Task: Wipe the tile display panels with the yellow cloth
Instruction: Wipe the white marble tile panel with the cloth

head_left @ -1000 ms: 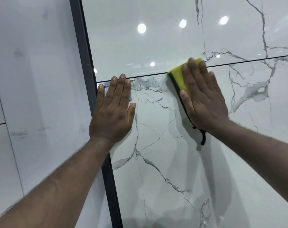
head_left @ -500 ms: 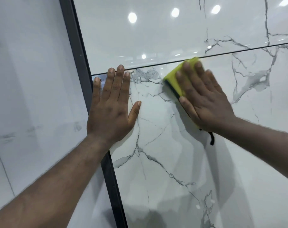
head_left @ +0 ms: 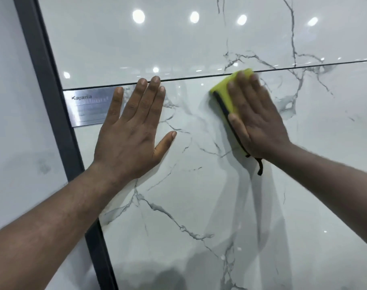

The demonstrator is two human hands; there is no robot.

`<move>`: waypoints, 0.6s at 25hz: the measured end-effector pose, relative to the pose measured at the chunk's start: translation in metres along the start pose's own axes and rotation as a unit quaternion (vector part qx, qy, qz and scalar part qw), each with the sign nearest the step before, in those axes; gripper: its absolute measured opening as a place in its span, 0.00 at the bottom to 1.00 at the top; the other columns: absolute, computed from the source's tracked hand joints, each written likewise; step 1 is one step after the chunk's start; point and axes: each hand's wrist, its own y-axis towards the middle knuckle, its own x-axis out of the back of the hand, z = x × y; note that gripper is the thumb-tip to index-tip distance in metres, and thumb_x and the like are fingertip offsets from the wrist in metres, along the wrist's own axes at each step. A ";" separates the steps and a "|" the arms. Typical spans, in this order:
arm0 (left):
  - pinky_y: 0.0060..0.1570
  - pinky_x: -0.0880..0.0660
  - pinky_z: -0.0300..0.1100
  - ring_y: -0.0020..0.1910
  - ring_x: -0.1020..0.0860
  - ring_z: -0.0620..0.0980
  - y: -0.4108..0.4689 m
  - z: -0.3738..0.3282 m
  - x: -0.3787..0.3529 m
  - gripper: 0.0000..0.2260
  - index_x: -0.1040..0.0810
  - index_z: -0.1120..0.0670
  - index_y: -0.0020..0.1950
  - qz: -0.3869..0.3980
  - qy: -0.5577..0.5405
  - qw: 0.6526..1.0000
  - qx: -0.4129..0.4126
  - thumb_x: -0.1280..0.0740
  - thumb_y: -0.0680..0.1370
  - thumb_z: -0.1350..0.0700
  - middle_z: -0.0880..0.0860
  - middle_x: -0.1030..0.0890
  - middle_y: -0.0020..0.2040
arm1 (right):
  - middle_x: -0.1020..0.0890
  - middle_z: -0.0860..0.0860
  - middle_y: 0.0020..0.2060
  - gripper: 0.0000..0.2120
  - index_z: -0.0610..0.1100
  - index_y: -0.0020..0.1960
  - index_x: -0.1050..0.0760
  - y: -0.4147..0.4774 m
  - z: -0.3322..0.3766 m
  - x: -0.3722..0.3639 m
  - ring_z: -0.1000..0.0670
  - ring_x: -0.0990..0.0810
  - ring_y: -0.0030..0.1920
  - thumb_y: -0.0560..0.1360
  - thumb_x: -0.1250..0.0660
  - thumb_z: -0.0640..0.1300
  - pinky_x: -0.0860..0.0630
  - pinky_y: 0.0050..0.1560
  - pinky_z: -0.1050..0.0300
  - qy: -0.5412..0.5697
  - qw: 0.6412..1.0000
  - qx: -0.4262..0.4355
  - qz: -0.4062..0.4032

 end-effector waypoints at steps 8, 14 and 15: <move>0.85 0.52 0.65 0.88 0.51 0.56 0.036 -0.053 -0.016 0.38 0.50 0.60 0.89 -0.016 -0.017 1.000 0.018 0.47 0.88 0.36 0.58 0.51 0.89 | 0.48 0.43 0.86 0.29 0.45 0.87 0.49 -0.013 -0.053 0.002 0.42 0.53 0.86 0.89 0.47 0.50 0.47 0.84 0.37 -0.015 0.999 0.048 -0.004; 0.84 0.52 0.67 0.89 0.53 0.57 0.053 -0.077 -0.022 0.40 0.49 0.63 0.88 -0.016 -0.006 0.999 0.052 0.45 0.87 0.36 0.59 0.51 0.89 | 0.47 0.45 0.86 0.28 0.44 0.87 0.47 -0.017 -0.060 -0.003 0.42 0.53 0.86 0.89 0.47 0.50 0.47 0.84 0.39 0.010 1.000 0.017 -0.017; 0.85 0.52 0.67 0.88 0.52 0.58 0.054 -0.077 -0.023 0.40 0.49 0.63 0.88 -0.016 -0.004 0.999 0.052 0.45 0.87 0.36 0.60 0.51 0.89 | 0.45 0.44 0.86 0.28 0.44 0.86 0.45 -0.024 -0.073 0.002 0.41 0.50 0.86 0.89 0.46 0.51 0.45 0.83 0.38 -0.013 0.995 0.095 -0.012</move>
